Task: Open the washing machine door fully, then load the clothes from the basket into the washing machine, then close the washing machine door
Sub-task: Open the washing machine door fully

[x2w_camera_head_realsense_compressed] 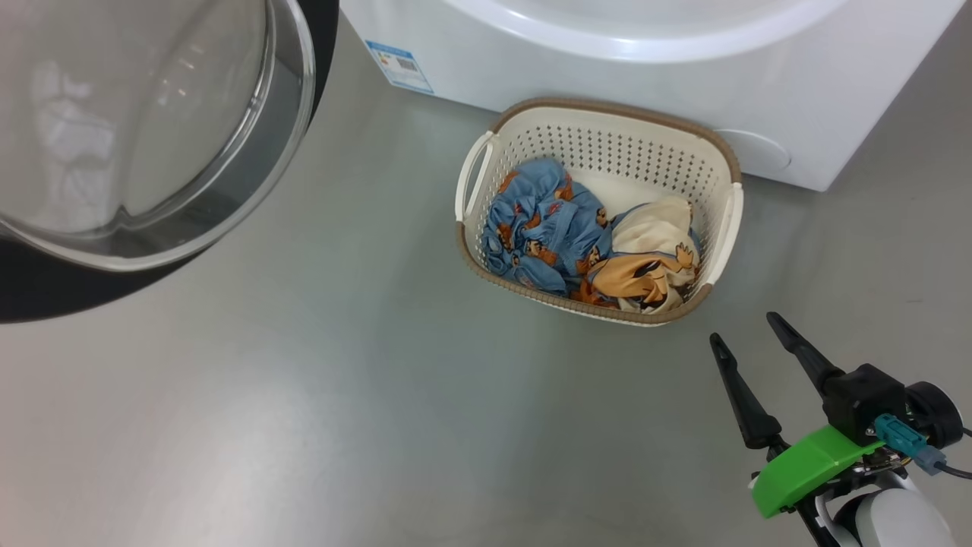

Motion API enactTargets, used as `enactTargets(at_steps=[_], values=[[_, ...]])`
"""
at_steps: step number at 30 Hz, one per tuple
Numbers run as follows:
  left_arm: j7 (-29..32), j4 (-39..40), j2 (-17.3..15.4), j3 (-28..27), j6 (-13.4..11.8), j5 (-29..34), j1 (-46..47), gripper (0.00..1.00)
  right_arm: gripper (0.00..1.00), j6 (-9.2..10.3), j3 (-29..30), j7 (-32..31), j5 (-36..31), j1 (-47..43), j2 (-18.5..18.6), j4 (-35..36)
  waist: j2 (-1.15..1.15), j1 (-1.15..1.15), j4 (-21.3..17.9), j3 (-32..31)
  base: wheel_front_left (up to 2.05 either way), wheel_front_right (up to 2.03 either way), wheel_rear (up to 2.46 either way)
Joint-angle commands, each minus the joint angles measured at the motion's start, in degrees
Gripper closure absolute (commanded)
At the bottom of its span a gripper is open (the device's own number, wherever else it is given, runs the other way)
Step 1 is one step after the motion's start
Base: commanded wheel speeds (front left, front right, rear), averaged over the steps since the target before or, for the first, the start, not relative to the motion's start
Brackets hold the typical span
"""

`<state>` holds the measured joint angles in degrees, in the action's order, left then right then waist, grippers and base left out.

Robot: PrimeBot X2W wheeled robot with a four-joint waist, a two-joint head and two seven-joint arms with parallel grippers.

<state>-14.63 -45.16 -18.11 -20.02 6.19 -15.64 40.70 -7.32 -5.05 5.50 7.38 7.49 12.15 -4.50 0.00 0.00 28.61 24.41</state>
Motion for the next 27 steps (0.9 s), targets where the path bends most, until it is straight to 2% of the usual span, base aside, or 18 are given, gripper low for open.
enactTargets(at_steps=[1,13,27], values=[[-0.37,2.14,-3.86,-1.7,0.37,0.69,-1.76,1.0,0.0,-0.17,-1.75,1.11,0.18,1.16,-0.91,0.69,0.0,0.0,-0.88,-1.34,0.0,0.0,0.0],[-0.37,7.8,-2.93,1.05,1.21,2.88,-9.0,1.0,0.0,-0.17,-1.64,6.38,1.35,2.62,-4.32,-5.29,0.0,0.0,-5.06,-9.62,0.0,0.0,0.0],[-0.36,18.51,-0.01,12.37,1.29,2.33,-22.11,1.0,0.0,-0.17,-2.16,9.3,3.42,1.54,-6.7,-10.95,0.0,0.0,-12.73,-22.0,0.0,0.0,0.0]])
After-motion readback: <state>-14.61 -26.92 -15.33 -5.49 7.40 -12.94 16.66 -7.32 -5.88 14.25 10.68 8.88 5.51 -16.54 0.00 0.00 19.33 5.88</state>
